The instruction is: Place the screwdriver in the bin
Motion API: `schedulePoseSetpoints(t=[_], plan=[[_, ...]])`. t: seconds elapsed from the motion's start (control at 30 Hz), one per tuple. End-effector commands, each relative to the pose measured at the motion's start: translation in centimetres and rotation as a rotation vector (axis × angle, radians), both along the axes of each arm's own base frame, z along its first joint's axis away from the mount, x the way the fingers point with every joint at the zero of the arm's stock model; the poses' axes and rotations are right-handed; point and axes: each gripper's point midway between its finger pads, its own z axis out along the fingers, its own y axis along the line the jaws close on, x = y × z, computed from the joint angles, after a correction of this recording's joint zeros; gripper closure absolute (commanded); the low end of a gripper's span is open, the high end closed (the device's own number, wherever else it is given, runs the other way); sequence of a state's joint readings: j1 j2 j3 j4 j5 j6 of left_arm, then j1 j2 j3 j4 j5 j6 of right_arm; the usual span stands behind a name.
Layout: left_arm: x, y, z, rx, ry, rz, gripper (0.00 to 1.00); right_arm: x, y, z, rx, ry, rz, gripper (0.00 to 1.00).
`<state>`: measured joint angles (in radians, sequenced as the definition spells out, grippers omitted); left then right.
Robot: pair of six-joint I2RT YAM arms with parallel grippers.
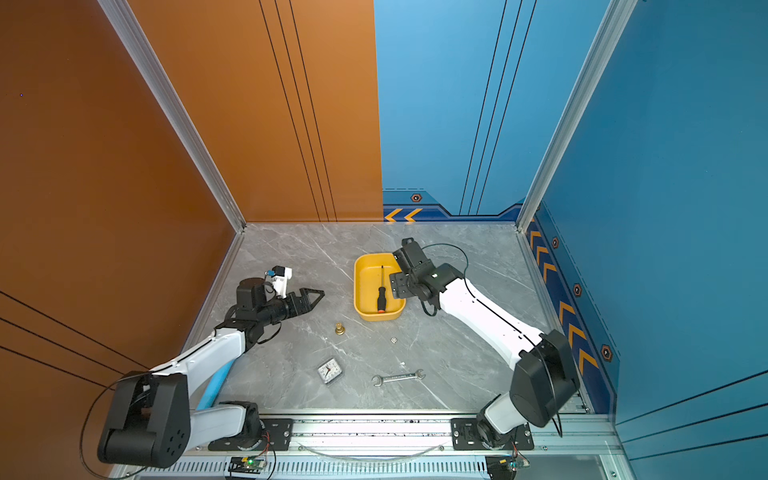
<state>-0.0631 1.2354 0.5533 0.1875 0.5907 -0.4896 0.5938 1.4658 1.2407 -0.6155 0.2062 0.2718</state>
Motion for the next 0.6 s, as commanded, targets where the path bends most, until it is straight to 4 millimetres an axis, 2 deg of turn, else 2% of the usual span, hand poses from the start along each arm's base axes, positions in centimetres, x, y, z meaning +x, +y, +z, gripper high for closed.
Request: schedulePoseSetpoints(t=[0.0, 0.17, 0.3, 0.57], plan=[[0.2, 1.8, 1.5, 0.124, -0.053, 0.034, 0.02, 0.1, -3.0, -0.9, -0.026, -0.034, 0.029, 0.14], [0.2, 4.2, 2.7, 0.234, -0.125, 0.149, 0.02, 0.7, -9.2, -1.9, 0.013, -0.138, -0.124, 0.13], [0.0, 6.3, 3.3, 0.342, -0.189, 0.233, 0.02, 0.7, -12.4, -3.0, 0.021, -0.230, -0.203, 0.13], [-0.3, 9.7, 5.0, 0.489, -0.433, 0.402, 0.02, 0.2, -14.9, -5.3, 0.005, -0.373, -0.221, 0.12]])
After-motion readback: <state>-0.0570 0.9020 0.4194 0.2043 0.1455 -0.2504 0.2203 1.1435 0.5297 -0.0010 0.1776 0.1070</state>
